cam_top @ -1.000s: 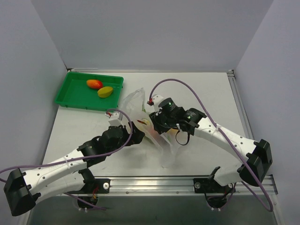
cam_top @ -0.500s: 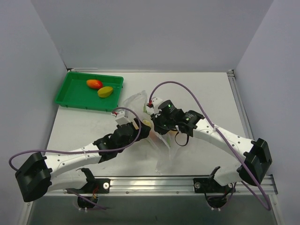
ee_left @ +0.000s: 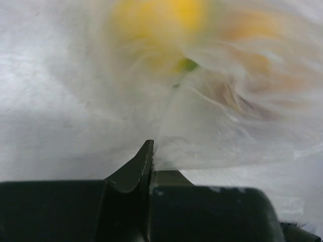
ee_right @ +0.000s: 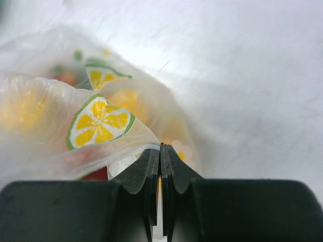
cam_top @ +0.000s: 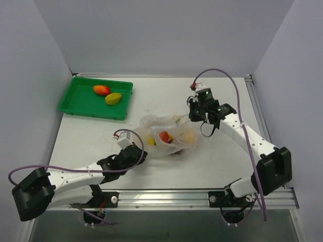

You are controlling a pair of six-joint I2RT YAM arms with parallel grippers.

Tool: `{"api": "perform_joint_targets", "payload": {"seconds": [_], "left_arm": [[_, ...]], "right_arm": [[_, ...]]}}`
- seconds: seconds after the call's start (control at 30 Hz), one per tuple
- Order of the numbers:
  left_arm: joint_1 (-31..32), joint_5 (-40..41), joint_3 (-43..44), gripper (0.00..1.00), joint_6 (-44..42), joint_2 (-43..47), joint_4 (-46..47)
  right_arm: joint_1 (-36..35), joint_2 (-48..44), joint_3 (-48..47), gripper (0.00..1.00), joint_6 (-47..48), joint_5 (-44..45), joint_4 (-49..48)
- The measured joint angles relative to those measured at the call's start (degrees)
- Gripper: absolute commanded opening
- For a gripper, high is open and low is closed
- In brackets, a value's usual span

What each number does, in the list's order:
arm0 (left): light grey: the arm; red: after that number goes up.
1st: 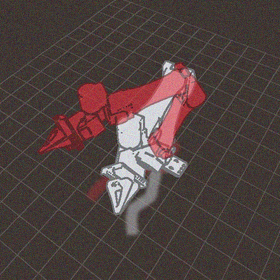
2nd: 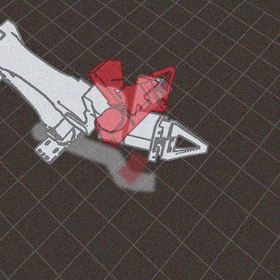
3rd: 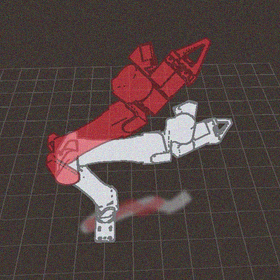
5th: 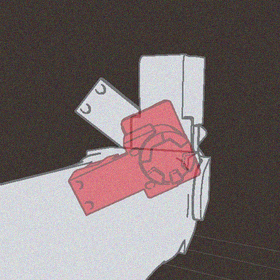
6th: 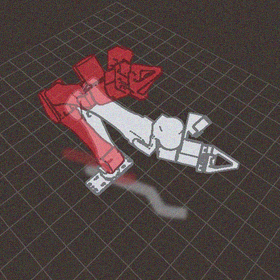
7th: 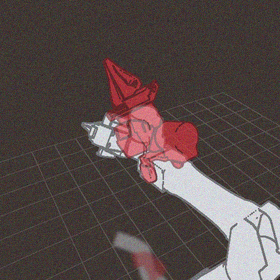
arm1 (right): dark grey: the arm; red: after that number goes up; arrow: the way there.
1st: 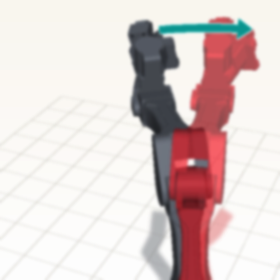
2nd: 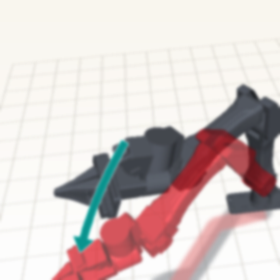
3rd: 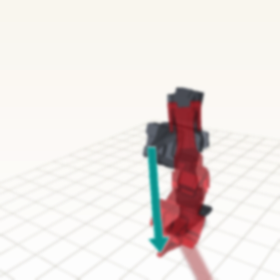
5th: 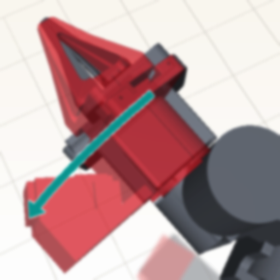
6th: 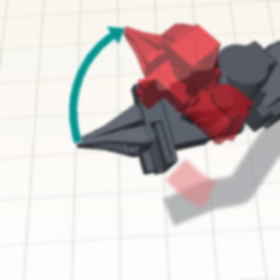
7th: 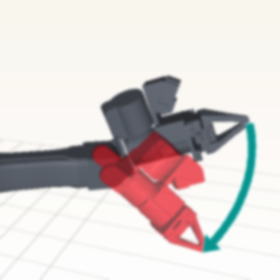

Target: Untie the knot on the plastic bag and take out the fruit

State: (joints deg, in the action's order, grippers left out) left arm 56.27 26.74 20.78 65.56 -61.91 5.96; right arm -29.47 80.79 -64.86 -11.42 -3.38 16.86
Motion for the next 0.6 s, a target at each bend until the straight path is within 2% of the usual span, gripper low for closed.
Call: {"api": "perform_joint_targets", "payload": {"seconds": [0.1,0.2,0.23,0.3,0.33,0.4,0.43,0.47,0.53,0.6], "left_arm": [[0.1,0.0,-4.8,0.00,2.4,5.8,-3.8],[0.2,0.0,-7.8,0.00,4.2,11.1,-6.6],[0.2,0.0,-8.4,0.05,4.5,12.4,-7.3],[0.2,0.0,-8.8,0.23,4.4,14.2,-8.3],[0.2,-0.1,-8.8,0.41,4.0,14.8,-8.5],[0.3,-0.3,-8.6,0.56,2.5,15.0,-9.1],[0.3,-0.5,-8.3,0.70,1.5,15.0,-9.6],[0.3,-0.6,-7.8,0.73,0.4,15.0,-10.3],[0.3,-0.9,-6.0,0.80,-1.8,14.9,-11.6],[0.3,-1.2,-3.0,0.81,-4.9,14.9,-12.6]], "right_arm": [[7.0,4.8,-5.5,0.00,-2.6,0.6,-1.3],[9.8,9.9,-9.6,0.00,-4.1,0.8,-3.0],[10.0,11.4,-10.5,0.05,-4.3,0.5,-3.0],[9.7,13.2,-10.9,0.16,-4.8,-0.5,-3.1],[9.3,13.5,-10.9,0.35,-4.9,-0.7,-2.9],[8.1,12.9,-10.1,0.52,-5.0,-1.0,-2.7],[7.4,11.8,-9.4,0.59,-4.8,-1.2,-2.8],[6.4,10.3,-8.5,0.69,-4.6,-1.3,-2.7],[4.1,6.2,-6.4,0.76,-4.2,-1.2,-2.0],[1.2,0.8,-4.3,0.78,-3.9,-0.5,-1.4]]}}
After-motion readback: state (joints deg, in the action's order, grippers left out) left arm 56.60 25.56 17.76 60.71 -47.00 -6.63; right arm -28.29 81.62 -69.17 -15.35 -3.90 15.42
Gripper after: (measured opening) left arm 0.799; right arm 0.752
